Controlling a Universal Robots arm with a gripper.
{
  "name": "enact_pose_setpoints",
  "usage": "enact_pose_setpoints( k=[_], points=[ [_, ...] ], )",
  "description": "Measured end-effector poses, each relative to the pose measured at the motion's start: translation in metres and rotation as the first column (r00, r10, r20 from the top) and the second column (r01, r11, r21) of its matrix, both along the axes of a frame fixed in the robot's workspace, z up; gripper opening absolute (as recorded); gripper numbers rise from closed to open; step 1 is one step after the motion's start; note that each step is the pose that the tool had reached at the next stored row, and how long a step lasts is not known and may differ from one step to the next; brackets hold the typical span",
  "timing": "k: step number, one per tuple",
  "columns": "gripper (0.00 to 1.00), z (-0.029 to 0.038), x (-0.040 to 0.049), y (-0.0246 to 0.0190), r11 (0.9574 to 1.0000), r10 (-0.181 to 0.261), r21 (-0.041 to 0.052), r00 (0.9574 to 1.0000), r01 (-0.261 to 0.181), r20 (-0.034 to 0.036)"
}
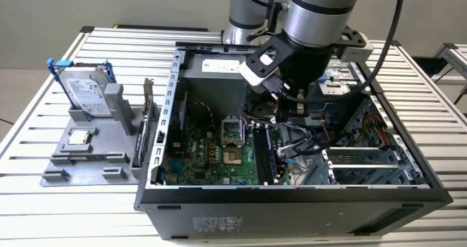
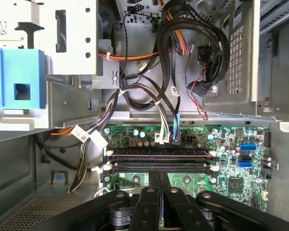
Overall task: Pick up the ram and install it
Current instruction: 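Press down the ram until it locks into place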
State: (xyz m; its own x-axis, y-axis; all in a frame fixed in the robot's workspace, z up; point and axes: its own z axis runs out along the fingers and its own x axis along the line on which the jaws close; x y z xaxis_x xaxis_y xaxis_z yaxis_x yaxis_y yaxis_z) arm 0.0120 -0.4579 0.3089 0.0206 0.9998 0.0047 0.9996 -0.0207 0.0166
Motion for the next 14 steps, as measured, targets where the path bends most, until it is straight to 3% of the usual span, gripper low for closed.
enact_pose_setpoints(
  k=[10, 14],
  points=[
    [0.00, 0.0200, 0.0000, -0.0001, 1.0000, 0.000, 0.0005, 1.0000, 0.000, 0.0000],
    [0.00, 0.0228, 0.0000, -0.0001, 1.0000, 0.000, 0.0006, 1.0000, 0.000, 0.0001]
  ],
)
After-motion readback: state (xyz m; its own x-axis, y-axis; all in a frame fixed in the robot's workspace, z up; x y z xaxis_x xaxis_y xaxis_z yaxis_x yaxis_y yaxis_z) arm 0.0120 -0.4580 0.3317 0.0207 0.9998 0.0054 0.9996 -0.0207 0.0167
